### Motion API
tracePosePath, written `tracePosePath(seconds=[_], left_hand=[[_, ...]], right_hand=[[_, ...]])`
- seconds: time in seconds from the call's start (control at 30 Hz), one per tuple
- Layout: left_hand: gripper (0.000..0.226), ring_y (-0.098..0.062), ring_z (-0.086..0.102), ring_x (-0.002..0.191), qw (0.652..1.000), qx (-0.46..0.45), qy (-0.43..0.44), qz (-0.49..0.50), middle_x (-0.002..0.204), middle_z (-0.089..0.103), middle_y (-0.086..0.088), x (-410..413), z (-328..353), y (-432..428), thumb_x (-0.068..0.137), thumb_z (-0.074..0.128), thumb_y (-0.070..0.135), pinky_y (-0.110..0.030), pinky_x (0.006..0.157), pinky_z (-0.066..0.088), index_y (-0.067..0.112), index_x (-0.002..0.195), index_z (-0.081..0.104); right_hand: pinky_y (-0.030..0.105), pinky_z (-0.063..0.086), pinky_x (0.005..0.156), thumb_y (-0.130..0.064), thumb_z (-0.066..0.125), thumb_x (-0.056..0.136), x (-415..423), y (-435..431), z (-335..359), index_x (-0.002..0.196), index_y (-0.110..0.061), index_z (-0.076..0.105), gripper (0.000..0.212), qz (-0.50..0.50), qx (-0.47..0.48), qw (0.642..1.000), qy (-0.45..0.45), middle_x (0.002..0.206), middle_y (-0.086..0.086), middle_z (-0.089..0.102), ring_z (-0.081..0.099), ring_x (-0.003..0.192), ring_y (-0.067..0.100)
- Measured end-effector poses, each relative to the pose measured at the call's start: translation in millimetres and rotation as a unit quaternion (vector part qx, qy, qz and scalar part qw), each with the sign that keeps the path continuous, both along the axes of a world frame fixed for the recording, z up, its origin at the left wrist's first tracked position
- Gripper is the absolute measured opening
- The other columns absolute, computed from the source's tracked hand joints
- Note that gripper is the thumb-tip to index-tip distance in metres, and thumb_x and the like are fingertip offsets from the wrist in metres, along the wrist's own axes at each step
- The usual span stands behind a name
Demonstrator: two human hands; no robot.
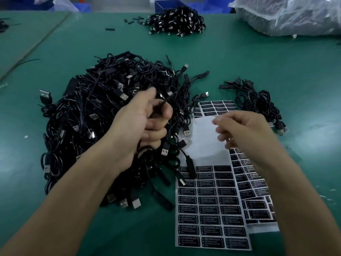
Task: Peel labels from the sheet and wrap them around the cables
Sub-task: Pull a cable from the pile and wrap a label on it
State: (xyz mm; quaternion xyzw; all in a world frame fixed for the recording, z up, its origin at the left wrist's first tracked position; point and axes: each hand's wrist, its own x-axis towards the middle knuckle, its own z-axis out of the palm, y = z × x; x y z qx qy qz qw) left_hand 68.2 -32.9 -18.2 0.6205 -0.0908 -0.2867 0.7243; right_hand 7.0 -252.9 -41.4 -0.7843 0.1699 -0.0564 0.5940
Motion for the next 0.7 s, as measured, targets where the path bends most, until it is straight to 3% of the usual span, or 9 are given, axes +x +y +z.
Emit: tracePosePath(seconds=[0.07,0.2,0.33,0.43,0.5,0.57,0.63,0.7], left_hand=[[0.054,-0.007,0.023,0.041,0.995,0.071,-0.063,0.010,0.052,0.029,0.010,-2.4,-2.9,-4.1,0.107,0.037,0.039,-0.017,0.038,0.025,0.026,0.060,0.061],[0.042,-0.004,0.039,0.044,0.964,0.183,-0.191,-0.035,0.051,0.045,0.012,-11.5,-15.0,-14.7,0.104,0.043,0.032,-0.015,0.043,0.035,0.026,0.068,0.064],[0.029,-0.003,0.059,0.054,0.933,0.241,-0.251,-0.090,0.067,0.065,0.010,-25.6,-28.2,-25.4,0.104,0.042,0.033,-0.024,0.050,0.049,0.021,0.081,0.055],[0.029,-0.023,0.065,0.066,0.913,0.271,-0.287,-0.102,0.077,0.068,-0.002,-31.9,-34.7,-29.2,0.104,0.041,0.040,-0.045,0.061,0.055,0.019,0.085,0.049],[0.025,-0.017,0.059,0.058,0.896,0.294,-0.311,-0.117,0.071,0.063,0.004,-33.5,-36.0,-29.8,0.100,0.049,0.046,-0.047,0.059,0.055,0.031,0.081,0.043],[0.031,-0.010,0.062,0.061,0.882,0.315,-0.323,-0.135,0.074,0.065,0.009,-34.5,-35.3,-30.5,0.088,0.062,0.051,-0.044,0.062,0.056,0.037,0.076,0.038],[0.039,-0.008,0.066,0.069,0.888,0.314,-0.308,-0.131,0.083,0.067,0.013,-34.6,-34.5,-30.4,0.075,0.073,0.054,-0.045,0.068,0.058,0.039,0.076,0.038],[0.046,-0.005,0.066,0.071,0.897,0.305,-0.295,-0.122,0.088,0.066,0.017,-34.1,-34.2,-30.2,0.069,0.082,0.053,-0.045,0.070,0.058,0.038,0.078,0.039]], right_hand=[[0.035,0.059,0.071,-0.030,0.069,0.091,-3.1,-7.7,-3.5,0.080,-0.025,0.074,0.013,-0.043,-0.030,0.999,0.007,0.072,-0.009,0.072,0.067,0.072,0.010],[0.041,0.059,0.078,-0.036,0.071,0.090,-8.7,-13.0,5.2,0.089,-0.031,0.071,0.005,-0.085,0.021,0.996,0.014,0.095,-0.011,0.071,0.066,0.098,0.013],[0.046,0.063,0.071,-0.037,0.072,0.088,-11.0,-10.5,12.3,0.114,-0.028,0.062,0.029,-0.099,0.150,0.982,0.051,0.118,-0.004,0.059,0.061,0.110,0.025],[0.041,0.061,0.064,-0.034,0.077,0.081,-11.8,-9.3,12.4,0.121,-0.024,0.061,0.045,-0.094,0.208,0.972,0.061,0.120,0.001,0.062,0.066,0.106,0.028],[0.034,0.059,0.060,-0.031,0.079,0.075,-13.3,-11.7,10.7,0.124,-0.019,0.060,0.054,-0.066,0.233,0.968,0.072,0.116,0.008,0.069,0.072,0.093,0.026],[0.029,0.057,0.058,-0.022,0.077,0.082,-17.1,-13.3,8.7,0.123,-0.015,0.059,0.045,-0.011,0.203,0.974,0.098,0.102,0.011,0.077,0.075,0.078,0.022],[0.026,0.056,0.055,-0.013,0.075,0.085,-22.7,-14.1,5.9,0.108,-0.020,0.071,0.025,0.058,0.149,0.978,0.132,0.091,0.013,0.078,0.073,0.071,0.020],[0.024,0.056,0.054,-0.006,0.075,0.082,-27.8,-14.5,3.6,0.095,-0.021,0.076,0.019,0.104,0.128,0.975,0.152,0.085,0.015,0.077,0.069,0.065,0.019]])
